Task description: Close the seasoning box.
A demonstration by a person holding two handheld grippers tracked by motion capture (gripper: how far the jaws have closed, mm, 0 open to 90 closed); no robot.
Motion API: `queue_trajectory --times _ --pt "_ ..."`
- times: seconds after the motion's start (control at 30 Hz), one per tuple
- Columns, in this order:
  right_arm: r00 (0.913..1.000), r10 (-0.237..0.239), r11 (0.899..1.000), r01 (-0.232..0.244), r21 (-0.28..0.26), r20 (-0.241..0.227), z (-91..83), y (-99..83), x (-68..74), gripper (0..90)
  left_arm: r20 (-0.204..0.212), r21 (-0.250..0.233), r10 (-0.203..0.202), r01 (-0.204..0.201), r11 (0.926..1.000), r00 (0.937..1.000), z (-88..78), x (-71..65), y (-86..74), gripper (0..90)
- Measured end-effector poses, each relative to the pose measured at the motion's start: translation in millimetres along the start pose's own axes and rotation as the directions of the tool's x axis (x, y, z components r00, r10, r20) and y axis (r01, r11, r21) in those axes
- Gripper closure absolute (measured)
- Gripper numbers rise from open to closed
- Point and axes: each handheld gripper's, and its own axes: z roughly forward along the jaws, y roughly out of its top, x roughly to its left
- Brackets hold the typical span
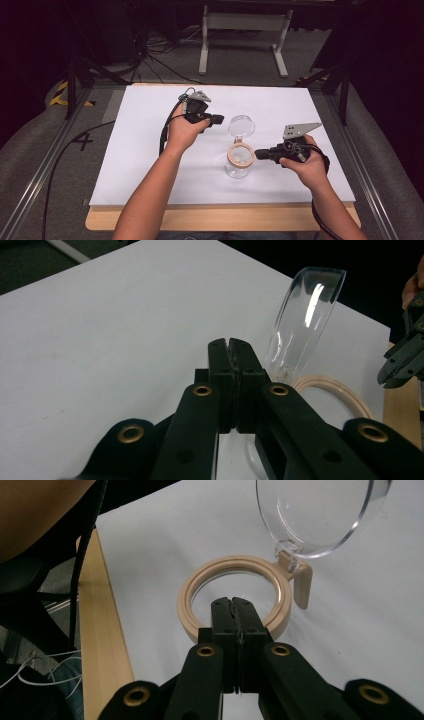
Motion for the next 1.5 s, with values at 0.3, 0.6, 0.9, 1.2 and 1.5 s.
queue_trajectory --times 0.3,0.6,0.9,1.2,1.5 --pt "1.0 -0.003 1.0 0.003 -0.019 -0.005 5.0 6.8 1.3 90.0 0.033 -0.016 0.002 -0.002 0.9999 0.9994 7.0 -4.2 4.9 88.7" --pt "1.0 0.0 0.999 0.0 -0.032 -0.007 5.7 9.1 0.2 90.0 0.039 -0.015 0.037 -0.037 0.9992 0.9985 6.3 -12.1 8.5 88.3" --pt "0.9999 0.006 0.999 -0.006 -0.047 -0.012 6.7 11.7 -1.4 90.0 0.058 -0.004 0.102 -0.102 0.9948 0.9931 1.1 -28.4 9.6 87.7" --pt "0.9997 0.005 1.0 -0.006 -0.03 -0.024 8.3 11.1 -2.0 90.0 0.056 -0.012 0.1 -0.099 0.995 0.9935 -10.3 -34.0 8.0 87.3" --pt "0.9991 -0.008 1.0 0.009 0.023 -0.042 7.1 10.5 0.0 90.0 0.029 0.047 0.147 -0.148 0.9879 0.9887 -30.3 -44.2 -4.8 85.8"
